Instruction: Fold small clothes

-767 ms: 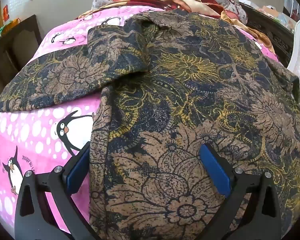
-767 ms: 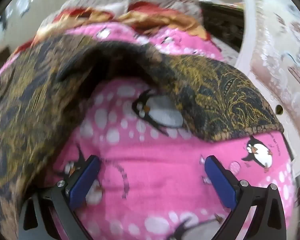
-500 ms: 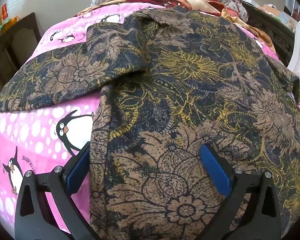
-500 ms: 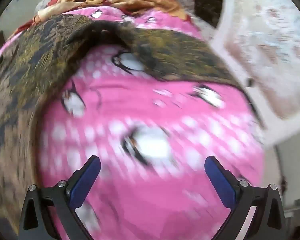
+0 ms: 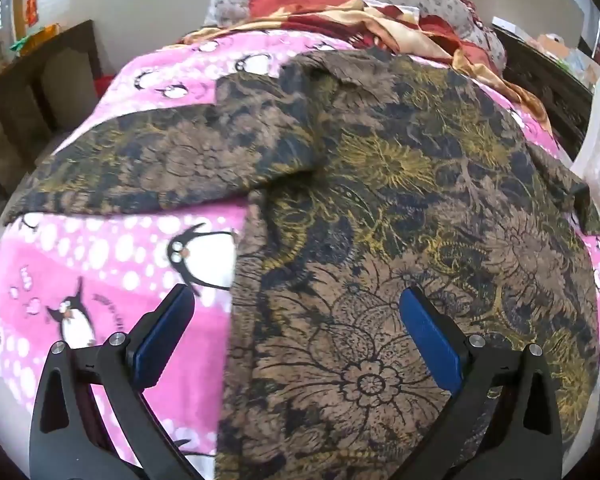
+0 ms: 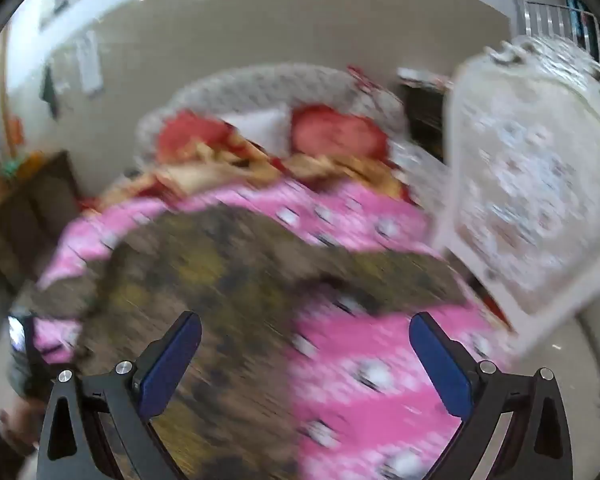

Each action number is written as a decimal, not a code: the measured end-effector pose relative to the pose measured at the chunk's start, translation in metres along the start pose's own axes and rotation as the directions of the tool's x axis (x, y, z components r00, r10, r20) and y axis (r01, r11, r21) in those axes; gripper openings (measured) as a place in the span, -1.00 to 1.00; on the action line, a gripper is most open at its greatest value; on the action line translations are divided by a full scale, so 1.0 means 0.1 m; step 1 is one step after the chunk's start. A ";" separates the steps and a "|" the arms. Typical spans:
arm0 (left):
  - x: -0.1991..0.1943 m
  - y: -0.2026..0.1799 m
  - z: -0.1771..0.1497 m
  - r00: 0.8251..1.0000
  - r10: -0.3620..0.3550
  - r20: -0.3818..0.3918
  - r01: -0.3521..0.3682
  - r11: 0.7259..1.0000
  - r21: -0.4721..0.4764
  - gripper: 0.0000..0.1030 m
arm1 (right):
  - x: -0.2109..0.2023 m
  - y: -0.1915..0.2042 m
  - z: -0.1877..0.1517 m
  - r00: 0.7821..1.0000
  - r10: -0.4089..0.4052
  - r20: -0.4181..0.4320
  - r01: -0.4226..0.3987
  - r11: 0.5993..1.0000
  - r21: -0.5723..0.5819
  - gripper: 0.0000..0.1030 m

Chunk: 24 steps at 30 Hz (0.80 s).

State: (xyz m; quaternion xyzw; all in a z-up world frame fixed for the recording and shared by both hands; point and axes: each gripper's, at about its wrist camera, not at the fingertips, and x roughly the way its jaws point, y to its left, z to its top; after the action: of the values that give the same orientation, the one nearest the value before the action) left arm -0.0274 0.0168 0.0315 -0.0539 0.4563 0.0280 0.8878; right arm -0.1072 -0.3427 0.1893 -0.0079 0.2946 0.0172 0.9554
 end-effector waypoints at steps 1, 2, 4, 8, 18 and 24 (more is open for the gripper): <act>0.01 0.00 0.00 1.000 -0.006 -0.006 0.006 1.000 0.002 0.99 | 0.10 0.15 0.06 1.000 0.010 -0.001 -0.010 1.000 -0.004 1.00; 0.04 0.00 0.00 1.000 -0.022 -0.002 0.022 1.000 0.006 0.99 | 0.28 0.32 0.10 1.000 0.030 -0.010 -0.030 1.000 -0.010 1.00; 0.17 -0.05 -0.07 0.999 -0.019 -0.038 0.021 0.999 0.040 0.99 | 0.60 0.50 0.14 0.995 0.080 -0.065 -0.079 0.997 0.014 1.00; 0.31 -0.07 -0.11 0.998 -0.037 -0.054 0.038 0.999 0.012 0.99 | 1.38 0.95 -0.16 0.957 0.178 -0.231 -0.174 0.984 0.039 1.00; 0.26 -0.05 -0.19 0.998 0.007 -0.055 -0.008 1.000 -0.005 0.99 | 2.14 1.07 -0.82 0.905 0.054 -0.422 -0.083 0.995 -0.051 1.00; 0.35 -0.08 -0.08 0.998 -0.023 -0.057 0.021 0.999 -0.034 1.00 | 2.18 1.08 -0.86 0.918 0.035 -0.395 -0.068 0.995 -0.069 1.00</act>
State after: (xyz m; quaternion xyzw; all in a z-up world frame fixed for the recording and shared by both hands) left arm -0.0130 0.0076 -0.0012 -0.0743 0.4803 0.0244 0.8736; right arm 0.0206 -0.2304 -0.0047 -0.0424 0.4793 0.0523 0.8750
